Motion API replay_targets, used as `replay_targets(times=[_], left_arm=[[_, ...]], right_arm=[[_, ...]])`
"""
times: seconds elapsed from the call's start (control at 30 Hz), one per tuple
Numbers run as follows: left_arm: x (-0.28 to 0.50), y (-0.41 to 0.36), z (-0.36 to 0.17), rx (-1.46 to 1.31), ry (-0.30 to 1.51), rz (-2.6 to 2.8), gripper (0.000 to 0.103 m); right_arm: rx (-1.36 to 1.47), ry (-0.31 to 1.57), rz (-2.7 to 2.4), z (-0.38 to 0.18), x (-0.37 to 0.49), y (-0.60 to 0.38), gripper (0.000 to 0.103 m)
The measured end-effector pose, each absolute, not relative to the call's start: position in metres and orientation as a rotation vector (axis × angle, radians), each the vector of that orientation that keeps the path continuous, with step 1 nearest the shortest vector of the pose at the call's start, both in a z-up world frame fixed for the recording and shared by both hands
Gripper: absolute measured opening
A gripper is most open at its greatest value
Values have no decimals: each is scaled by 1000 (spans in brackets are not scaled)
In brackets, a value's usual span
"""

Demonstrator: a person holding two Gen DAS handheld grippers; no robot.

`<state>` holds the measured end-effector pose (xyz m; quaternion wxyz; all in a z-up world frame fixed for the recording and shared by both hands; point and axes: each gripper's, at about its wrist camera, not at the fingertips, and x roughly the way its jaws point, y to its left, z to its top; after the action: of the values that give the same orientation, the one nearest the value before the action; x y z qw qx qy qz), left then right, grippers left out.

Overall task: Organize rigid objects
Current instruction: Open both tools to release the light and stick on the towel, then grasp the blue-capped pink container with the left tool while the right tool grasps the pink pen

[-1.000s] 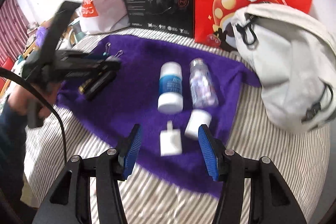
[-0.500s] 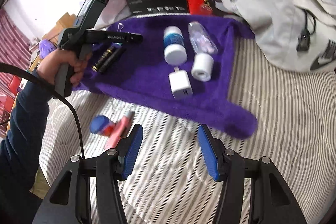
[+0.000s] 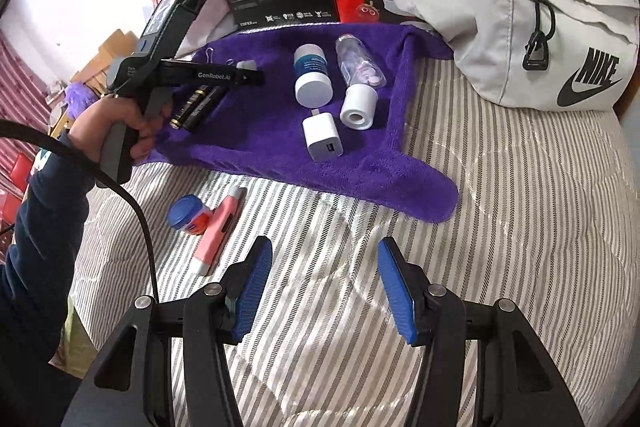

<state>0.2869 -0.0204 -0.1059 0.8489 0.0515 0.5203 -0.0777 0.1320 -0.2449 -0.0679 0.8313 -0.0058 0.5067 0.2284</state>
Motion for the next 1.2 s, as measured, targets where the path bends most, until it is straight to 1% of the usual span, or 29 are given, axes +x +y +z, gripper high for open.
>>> replay_targets(times=[0.2, 0.43, 0.6, 0.73, 1.03, 1.07, 1.13, 1.2], left_arm=[[251, -27, -75, 112, 1041, -181, 52], [172, -23, -48, 109, 984, -256, 54], [126, -25, -51, 113, 987, -320, 54], [105, -33, -70, 130, 1024, -348, 54], [99, -42, -88, 135, 1033, -402, 54], [100, -43, -91, 144, 1040, -408, 53], [102, -47, -97, 163, 1051, -422, 40], [104, -49, -101, 173, 1062, -434, 39]], right_arm=[[-10, 1059, 470, -63, 121, -249, 55], [1, 1061, 422, -64, 109, -263, 55], [-11, 1072, 392, -65, 98, -265, 55], [-5, 1055, 410, -58, 85, -262, 55], [-52, 1081, 415, -62, 74, -252, 56], [-58, 1084, 416, -64, 73, -252, 56], [-54, 1090, 420, -66, 72, -253, 56], [-50, 1097, 418, -68, 72, -255, 56]])
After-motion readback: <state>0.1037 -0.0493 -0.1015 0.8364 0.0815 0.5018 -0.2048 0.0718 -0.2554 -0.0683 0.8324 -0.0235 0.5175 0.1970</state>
